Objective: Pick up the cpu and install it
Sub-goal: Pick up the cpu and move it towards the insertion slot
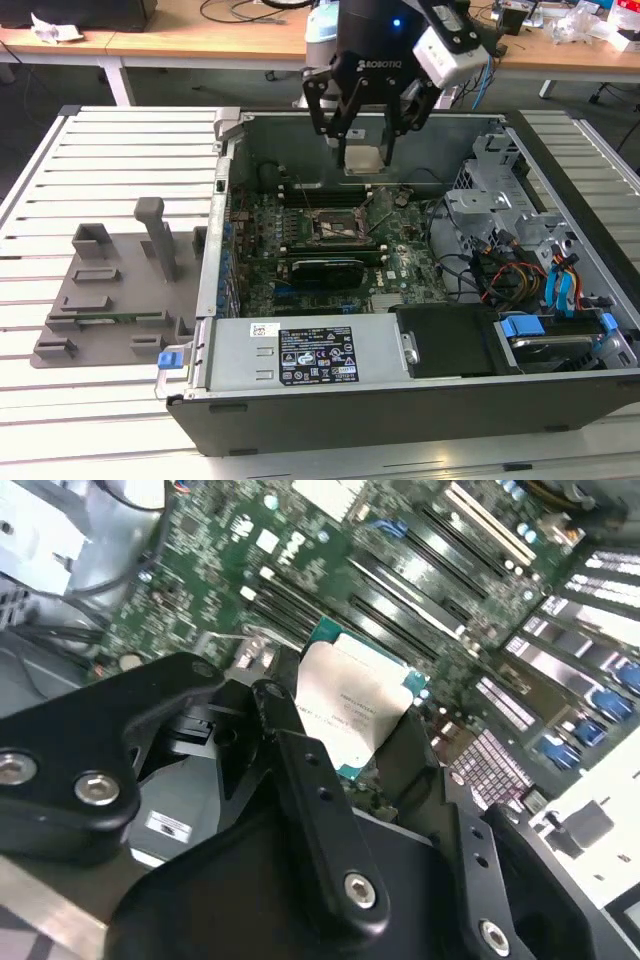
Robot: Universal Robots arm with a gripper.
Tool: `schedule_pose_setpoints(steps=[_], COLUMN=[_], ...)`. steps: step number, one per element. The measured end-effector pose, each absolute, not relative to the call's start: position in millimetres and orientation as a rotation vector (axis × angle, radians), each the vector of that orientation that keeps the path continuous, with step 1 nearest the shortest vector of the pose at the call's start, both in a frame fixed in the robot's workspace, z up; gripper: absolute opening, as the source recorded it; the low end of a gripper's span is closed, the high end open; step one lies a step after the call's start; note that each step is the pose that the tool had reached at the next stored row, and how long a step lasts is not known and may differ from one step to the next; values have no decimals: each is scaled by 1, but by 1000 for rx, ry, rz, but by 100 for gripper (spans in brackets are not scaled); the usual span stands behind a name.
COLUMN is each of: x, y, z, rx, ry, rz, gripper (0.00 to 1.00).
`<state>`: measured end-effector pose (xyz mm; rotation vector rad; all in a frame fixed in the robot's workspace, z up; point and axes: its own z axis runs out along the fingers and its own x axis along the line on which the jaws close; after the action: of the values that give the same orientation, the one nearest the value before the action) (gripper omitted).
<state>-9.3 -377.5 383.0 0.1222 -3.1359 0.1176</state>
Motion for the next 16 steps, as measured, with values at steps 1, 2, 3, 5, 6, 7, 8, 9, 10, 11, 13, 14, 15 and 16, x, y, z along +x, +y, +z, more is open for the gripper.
schedule_pose_setpoints(steps=[1,2,3,5,6,7,8,9,10,11,13,14,15,16], x=[-3,0,3,7,7,7,7,7,7,7,7,7,7,7], y=[-377,-377,-377,-377,-377,-377,-376,-376,-376,-376,-376,-376,-376,-375], z=[382,380,378,370,365,364,362,358,354,352,346,345,343,339], rx=[122,121,115,79,72,71,70,69,68,67,65,65,64,62], ry=[-3134,-3134,-3133,-3131,-3131,-3131,-3131,-3131,-3131,-3131,-3131,-3131,-3131,-3131], rz=[118,118,118,117,117,117,117,117,117,117,117,117,117,117], gripper=[55,55,55,55,55,55,55,55,55,55,55,55,55,55])
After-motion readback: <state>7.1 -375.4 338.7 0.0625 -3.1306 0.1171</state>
